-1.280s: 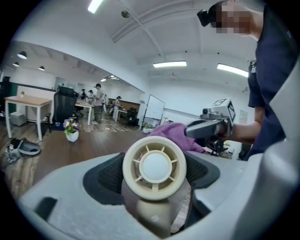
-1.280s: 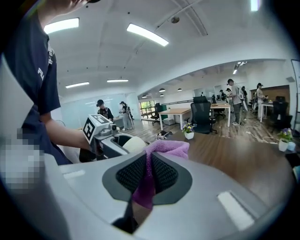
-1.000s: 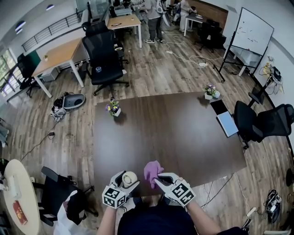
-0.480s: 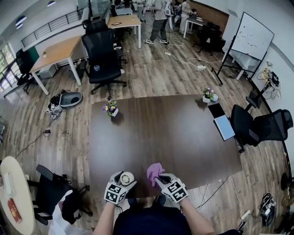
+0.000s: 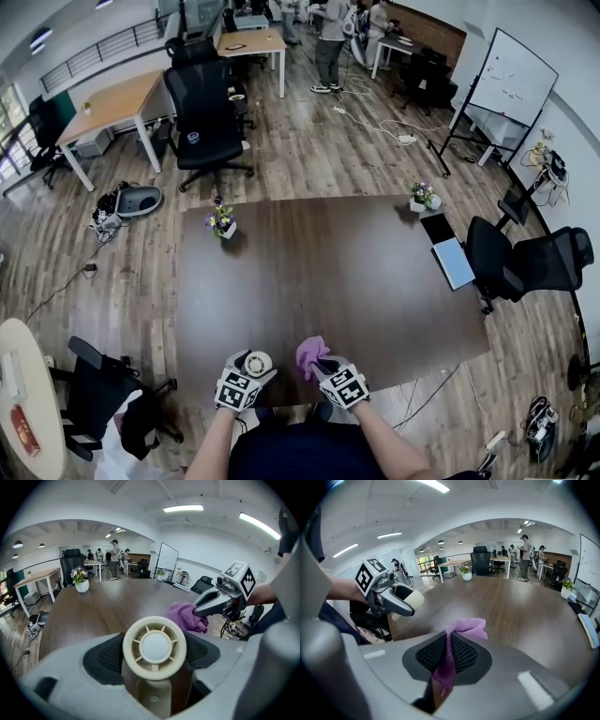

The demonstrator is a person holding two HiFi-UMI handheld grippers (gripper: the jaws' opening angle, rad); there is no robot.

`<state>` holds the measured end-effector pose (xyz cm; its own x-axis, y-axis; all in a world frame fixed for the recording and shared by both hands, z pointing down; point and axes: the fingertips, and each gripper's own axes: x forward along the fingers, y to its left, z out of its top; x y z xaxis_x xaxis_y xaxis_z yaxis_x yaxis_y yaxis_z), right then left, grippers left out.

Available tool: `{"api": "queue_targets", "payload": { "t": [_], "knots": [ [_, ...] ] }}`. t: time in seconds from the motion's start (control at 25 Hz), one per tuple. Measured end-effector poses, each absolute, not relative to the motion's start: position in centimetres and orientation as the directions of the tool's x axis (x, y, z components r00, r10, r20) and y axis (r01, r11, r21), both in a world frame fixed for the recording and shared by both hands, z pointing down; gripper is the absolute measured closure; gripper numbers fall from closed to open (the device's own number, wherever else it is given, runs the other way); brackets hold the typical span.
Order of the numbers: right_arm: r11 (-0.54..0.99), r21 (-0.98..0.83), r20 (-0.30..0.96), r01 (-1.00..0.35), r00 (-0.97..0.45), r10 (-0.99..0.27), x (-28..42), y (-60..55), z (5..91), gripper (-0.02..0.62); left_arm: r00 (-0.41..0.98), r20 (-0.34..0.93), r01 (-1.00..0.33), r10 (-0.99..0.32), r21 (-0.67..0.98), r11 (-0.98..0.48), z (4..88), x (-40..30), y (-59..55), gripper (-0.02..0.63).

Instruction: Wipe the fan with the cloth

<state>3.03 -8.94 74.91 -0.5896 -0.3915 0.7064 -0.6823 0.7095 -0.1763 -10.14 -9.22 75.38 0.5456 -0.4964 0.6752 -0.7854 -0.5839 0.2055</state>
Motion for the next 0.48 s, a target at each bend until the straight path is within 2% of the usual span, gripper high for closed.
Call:
{"api": "queue_targets", "payload": {
  "t": [0.24, 0.48],
  "knots": [
    [0.714, -0.177, 0.724, -0.678, -0.581, -0.371, 2.6, -8.8, 75.9, 0.552, 0.491, 0.763, -0.780, -0.421, 0.170, -0.602, 79.0, -10.2, -9.4, 0.230],
    [0.725, -0.161, 0.739, -0.670, -0.569, -0.361, 2.6, -9.2, 76.8, 0.552, 0.438, 0.838, -0.693, -0.326, 0.083, -0.716, 82.5, -8.5, -10.1, 0.230]
  ]
}}
